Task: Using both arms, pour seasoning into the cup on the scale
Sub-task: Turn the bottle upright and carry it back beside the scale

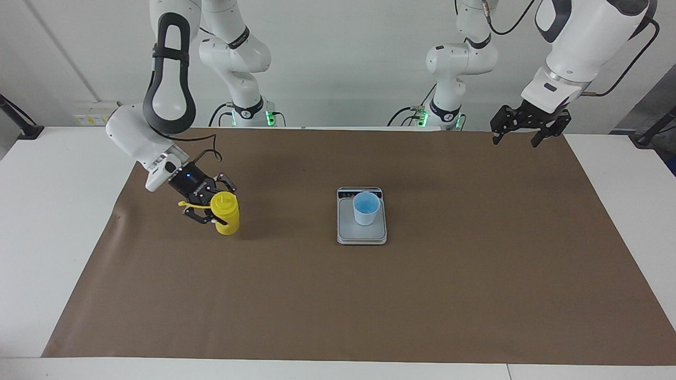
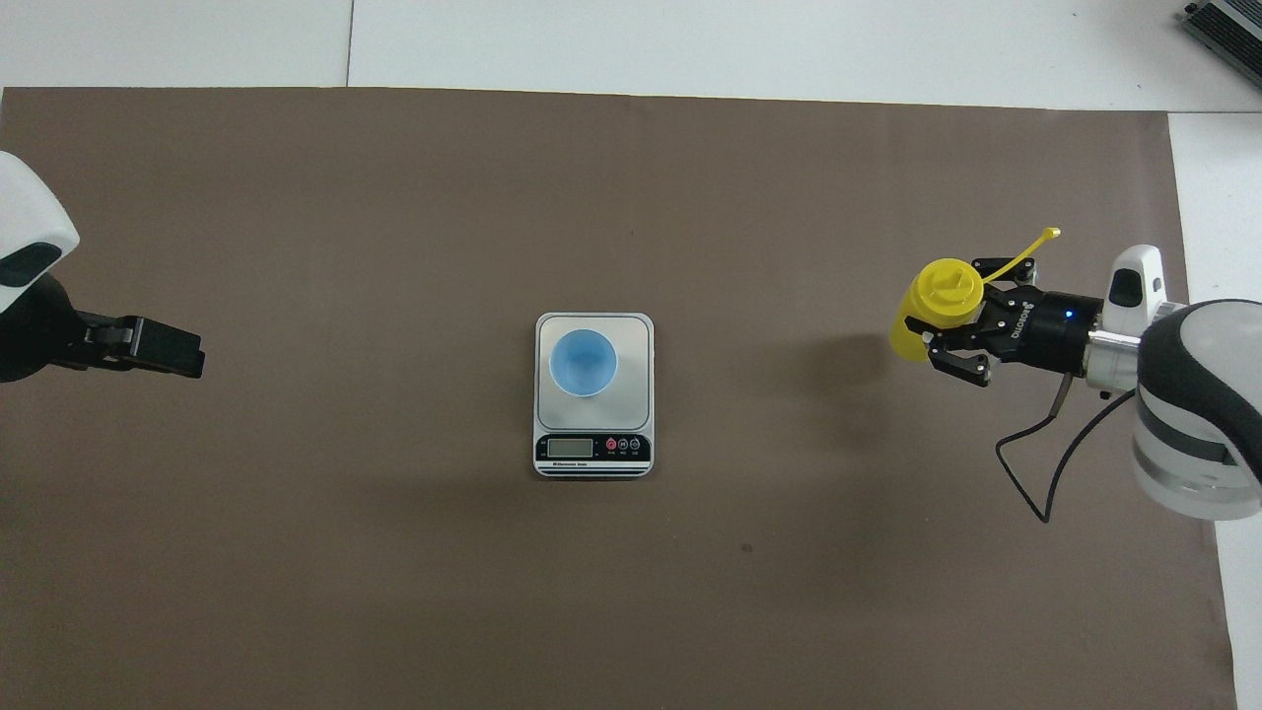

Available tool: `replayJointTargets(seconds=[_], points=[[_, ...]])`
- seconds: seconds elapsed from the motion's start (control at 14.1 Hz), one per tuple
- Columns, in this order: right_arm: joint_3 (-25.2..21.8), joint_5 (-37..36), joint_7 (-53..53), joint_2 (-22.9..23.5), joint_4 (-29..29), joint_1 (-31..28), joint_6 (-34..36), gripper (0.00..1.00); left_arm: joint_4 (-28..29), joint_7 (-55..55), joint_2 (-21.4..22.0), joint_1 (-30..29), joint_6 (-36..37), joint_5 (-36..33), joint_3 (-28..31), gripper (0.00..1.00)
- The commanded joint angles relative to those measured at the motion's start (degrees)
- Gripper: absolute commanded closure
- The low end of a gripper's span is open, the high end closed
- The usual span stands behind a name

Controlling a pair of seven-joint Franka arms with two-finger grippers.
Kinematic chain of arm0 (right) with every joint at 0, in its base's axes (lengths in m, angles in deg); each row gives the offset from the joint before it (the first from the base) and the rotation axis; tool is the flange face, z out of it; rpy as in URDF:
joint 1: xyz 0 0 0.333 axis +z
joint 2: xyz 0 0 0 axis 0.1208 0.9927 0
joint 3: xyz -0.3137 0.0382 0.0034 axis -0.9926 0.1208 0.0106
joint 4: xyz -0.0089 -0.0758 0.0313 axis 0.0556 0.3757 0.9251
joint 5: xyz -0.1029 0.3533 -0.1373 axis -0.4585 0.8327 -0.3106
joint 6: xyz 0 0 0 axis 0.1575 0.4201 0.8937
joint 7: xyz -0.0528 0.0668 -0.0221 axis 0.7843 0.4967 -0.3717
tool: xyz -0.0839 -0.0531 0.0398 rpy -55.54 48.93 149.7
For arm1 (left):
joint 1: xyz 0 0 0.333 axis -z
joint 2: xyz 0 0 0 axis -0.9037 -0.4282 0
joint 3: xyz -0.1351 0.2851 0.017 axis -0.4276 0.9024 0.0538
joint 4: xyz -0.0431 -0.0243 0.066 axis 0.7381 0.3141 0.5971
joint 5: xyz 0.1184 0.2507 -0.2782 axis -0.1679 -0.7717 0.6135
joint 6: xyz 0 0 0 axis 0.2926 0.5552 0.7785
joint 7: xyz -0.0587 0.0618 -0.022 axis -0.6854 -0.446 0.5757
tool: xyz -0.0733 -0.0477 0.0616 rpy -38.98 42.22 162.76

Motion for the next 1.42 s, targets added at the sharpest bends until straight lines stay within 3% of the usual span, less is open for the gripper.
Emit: replayJointTargets(seconds=[0.0,0.43,0.57,0.78,0.85,0.92,1.35], points=[[0.7,3.0,4.9,-1.3,1.5,-3.8,4.7,1.0,2.0,0.6,1.9,0.1,-0.4,-0.2,0.4,0.0],[0.7,5.3,11.4,1.1,2.9,-3.8,4.5,1.0,2.0,0.6,1.9,0.1,-0.4,-0.2,0.4,0.0],[0.7,10.6,18.4,3.7,3.0,-3.9,4.9,1.0,2.0,0.6,1.9,0.1,-0.4,-0.2,0.4,0.0],[0.7,13.2,20.2,4.7,3.0,-3.9,5.3,0.98,2.0,0.6,1.9,0.1,-0.4,-0.2,0.4,0.0],[0.7,13.3,20.4,4.7,3.0,-3.8,5.3,0.61,2.0,0.6,1.9,0.1,-0.4,-0.2,0.4,0.0],[0.7,13.4,20.5,4.7,3.1,-3.8,5.3,0.01,2.0,0.6,1.9,0.1,-0.4,-0.2,0.4,0.0],[0.6,13.3,20.8,4.6,3.5,-4.0,5.3,0.0,2.0,0.6,1.9,0.1,-0.4,-0.2,0.4,0.0]])
